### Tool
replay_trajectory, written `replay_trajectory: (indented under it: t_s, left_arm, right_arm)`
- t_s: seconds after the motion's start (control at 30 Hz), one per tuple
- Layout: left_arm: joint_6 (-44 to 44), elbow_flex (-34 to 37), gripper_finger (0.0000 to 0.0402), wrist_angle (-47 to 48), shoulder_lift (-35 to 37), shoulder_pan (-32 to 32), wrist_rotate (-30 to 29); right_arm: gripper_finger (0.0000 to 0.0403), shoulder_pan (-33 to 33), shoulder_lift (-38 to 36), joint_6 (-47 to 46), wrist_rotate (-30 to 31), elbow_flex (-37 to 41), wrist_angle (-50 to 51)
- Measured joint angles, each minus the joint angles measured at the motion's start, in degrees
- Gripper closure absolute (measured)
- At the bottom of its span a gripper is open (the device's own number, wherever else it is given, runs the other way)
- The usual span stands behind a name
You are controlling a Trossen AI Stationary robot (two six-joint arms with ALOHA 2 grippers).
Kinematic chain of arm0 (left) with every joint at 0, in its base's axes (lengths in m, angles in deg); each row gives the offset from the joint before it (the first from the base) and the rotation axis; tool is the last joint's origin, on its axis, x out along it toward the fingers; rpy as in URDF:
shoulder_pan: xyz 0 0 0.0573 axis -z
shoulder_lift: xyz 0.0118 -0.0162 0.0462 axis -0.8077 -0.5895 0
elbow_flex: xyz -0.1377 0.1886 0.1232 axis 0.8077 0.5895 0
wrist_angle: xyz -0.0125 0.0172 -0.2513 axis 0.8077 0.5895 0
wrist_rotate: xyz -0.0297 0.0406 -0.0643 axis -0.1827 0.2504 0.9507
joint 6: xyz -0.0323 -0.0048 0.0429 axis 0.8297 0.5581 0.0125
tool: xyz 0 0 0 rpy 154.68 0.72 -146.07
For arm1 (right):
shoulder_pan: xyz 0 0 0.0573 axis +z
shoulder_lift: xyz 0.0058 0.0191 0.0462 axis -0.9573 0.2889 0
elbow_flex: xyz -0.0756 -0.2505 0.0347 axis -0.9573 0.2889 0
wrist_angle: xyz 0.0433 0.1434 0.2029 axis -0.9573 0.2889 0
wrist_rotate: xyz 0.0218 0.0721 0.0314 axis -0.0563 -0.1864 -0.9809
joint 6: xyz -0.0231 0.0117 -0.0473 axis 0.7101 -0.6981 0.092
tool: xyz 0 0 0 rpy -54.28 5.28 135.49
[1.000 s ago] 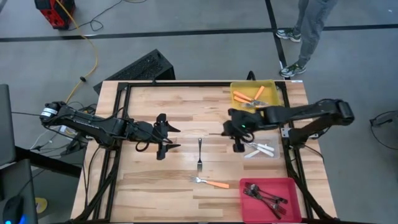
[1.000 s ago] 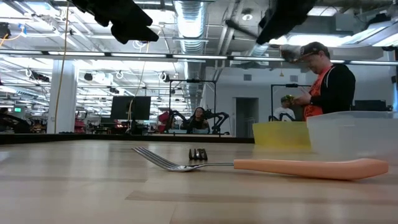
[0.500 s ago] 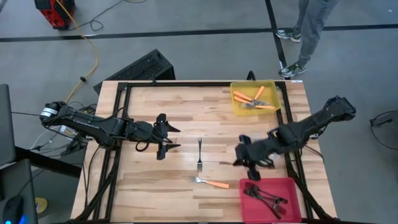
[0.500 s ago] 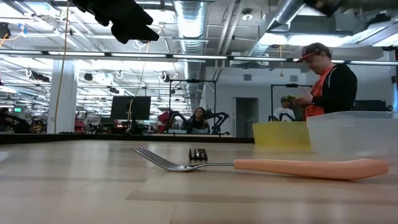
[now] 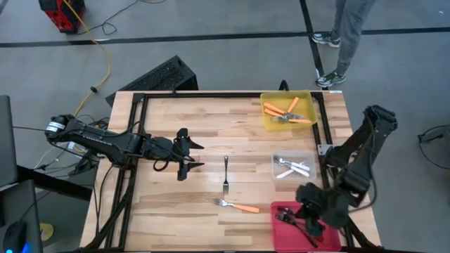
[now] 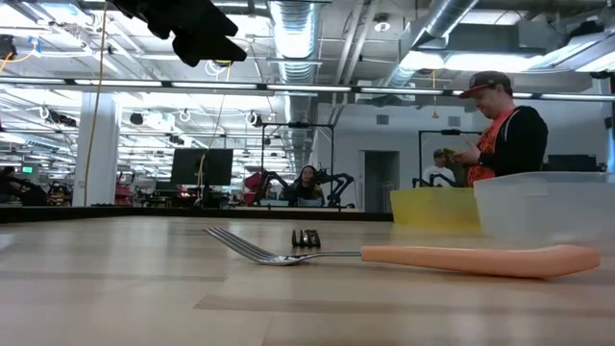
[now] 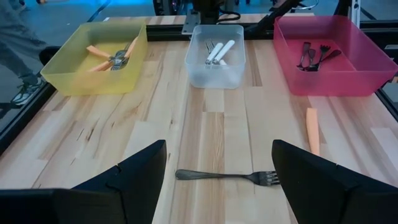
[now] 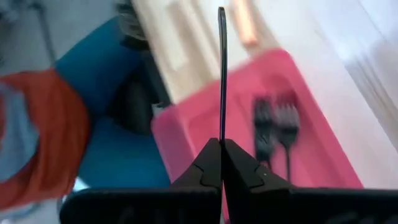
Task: Sort silverware by color (type)
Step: Put the black fork into the red bin
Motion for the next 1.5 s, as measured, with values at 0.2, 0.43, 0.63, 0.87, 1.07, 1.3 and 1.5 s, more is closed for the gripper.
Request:
replay_trajectory:
  t_s: [0.2, 0.43, 0.63, 0.87, 1.07, 1.3, 1.5]
  left_arm:
    - [0.0, 0.0, 0.0127, -1.1, 0.0, 0.0, 0.0]
    - [-0.3, 0.0, 0.0127, -1.3, 0.0, 0.0, -0.1]
    - [0.0, 0.0, 0.0127, -2.0, 0.0, 0.0, -0.1]
    - [0.0, 0.0, 0.0127, -2.3, 0.0, 0.0, -0.1]
    - [0.0, 0.0, 0.0127, -2.3, 0.0, 0.0, -0.1]
    - [-0.5, 0.0, 0.0127, -3.2, 0.0, 0.0, -0.1]
    - [-0.7, 0.0, 0.0127, -3.2, 0.0, 0.0, 0.0]
  right_arm:
    - [0.0382, 7.4, 3.2, -18.6, 3.7, 0.0, 8.2]
    - [0.0382, 9.7, 10.8, -21.2, 2.8, 0.0, 7.1]
    - [0.0382, 9.6, 16.8, -20.7, -3.4, 0.0, 5.4]
    - [0.0382, 9.6, 22.8, -20.5, -4.7, 0.0, 3.3]
    - [0.0382, 9.2, 26.2, -18.5, -4.8, 0.0, 2.3]
    - [0.0359, 8.4, 26.3, -17.5, -5.2, 0.0, 2.7]
    - [0.0354, 8.2, 26.3, -17.2, -5.7, 0.0, 3.1]
